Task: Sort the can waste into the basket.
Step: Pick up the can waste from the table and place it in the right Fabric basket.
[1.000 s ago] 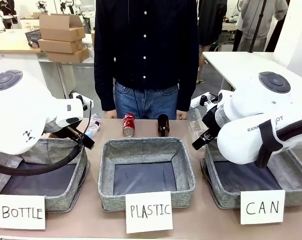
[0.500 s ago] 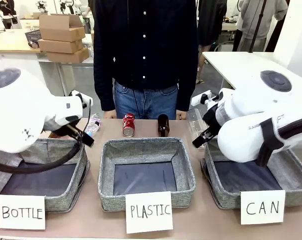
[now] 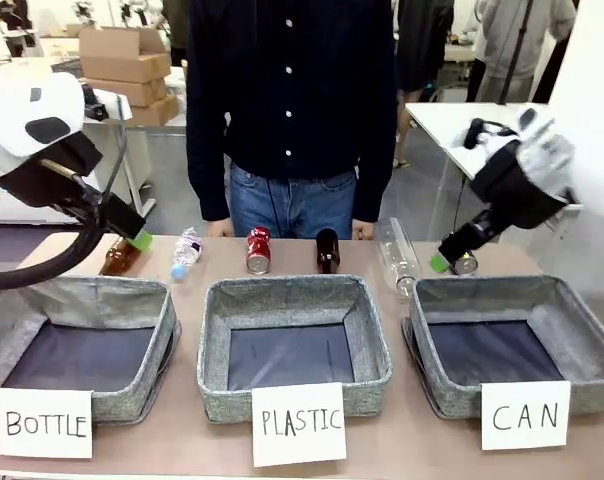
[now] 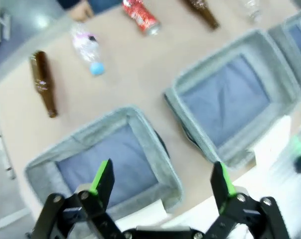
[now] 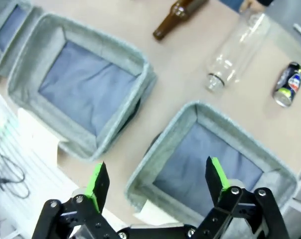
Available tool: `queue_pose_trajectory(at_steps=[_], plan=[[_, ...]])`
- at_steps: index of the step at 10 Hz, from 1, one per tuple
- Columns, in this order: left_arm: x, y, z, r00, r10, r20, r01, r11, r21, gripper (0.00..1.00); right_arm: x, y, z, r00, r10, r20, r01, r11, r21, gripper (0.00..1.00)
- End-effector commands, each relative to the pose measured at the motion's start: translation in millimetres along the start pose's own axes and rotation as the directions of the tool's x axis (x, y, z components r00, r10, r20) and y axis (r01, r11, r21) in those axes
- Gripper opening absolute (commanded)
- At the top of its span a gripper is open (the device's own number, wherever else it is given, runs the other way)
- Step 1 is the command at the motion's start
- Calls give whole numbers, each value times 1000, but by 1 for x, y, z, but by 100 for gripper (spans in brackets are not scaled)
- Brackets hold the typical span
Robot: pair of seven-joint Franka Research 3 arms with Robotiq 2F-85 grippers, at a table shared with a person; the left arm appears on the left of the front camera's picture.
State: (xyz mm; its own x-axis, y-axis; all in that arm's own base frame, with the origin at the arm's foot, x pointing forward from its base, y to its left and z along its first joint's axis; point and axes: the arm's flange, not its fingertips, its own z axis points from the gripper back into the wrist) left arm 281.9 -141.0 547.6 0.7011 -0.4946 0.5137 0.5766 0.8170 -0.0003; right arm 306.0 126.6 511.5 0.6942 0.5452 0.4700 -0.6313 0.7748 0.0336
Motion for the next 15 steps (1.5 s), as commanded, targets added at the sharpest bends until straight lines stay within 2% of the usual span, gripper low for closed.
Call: queue_pose_trajectory(at_steps=[1,2,3,4,5,6,7,8,9,11,12,13,14,15], plan=[[7,16,-16,999,39,14,-40,999,29,100,6,-8,-15,1000,-16,11,17,1000,-7,100],[7,16,-16,999,39,14,-40,999,29,100,0,0,0,1000,0,0,0,1000,0,100],[-1,-2,2,1000,-1,-1,1,1000,0,100,-3,-4,1,997,-71,40,69,997,43,100],[-9,19,7,997,79,28,-70,970,-231,100,-18,-20,7,979,-182,90,155,956,248,100],[-21,44,10,979,201,40,-158,862,-481,100,-38,-42,9,936,-333,118,250,859,446,100],[-37,70,8,939,343,17,-251,720,-647,100,-58,-66,9,883,-453,121,284,721,632,100],[-56,95,4,887,462,8,-292,574,-765,100,-75,-89,7,835,-546,68,294,548,783,100],[-71,115,-4,834,552,-2,-296,444,-846,100,-89,-110,3,772,-635,-36,344,370,863,100],[-82,126,-12,795,607,-10,-297,376,-878,100,-98,-120,-2,751,-659,-49,320,298,899,100],[-93,139,-26,757,652,-41,-321,317,-893,100,-108,-129,-5,726,-686,-55,315,261,912,100],[-94,145,-33,737,673,-67,-349,293,-890,100,-110,-130,-3,713,-700,-38,310,266,913,100],[-91,150,-40,727,680,-92,-408,320,-855,100,-109,-129,-2,687,-726,-25,367,318,874,100],[-84,171,-13,753,657,-42,-311,298,-903,100,-113,-141,4,733,-679,-39,289,259,921,100],[-84,171,-13,753,657,-42,-311,298,-903,100,-113,-141,4,733,-679,-39,289,259,921,100]])
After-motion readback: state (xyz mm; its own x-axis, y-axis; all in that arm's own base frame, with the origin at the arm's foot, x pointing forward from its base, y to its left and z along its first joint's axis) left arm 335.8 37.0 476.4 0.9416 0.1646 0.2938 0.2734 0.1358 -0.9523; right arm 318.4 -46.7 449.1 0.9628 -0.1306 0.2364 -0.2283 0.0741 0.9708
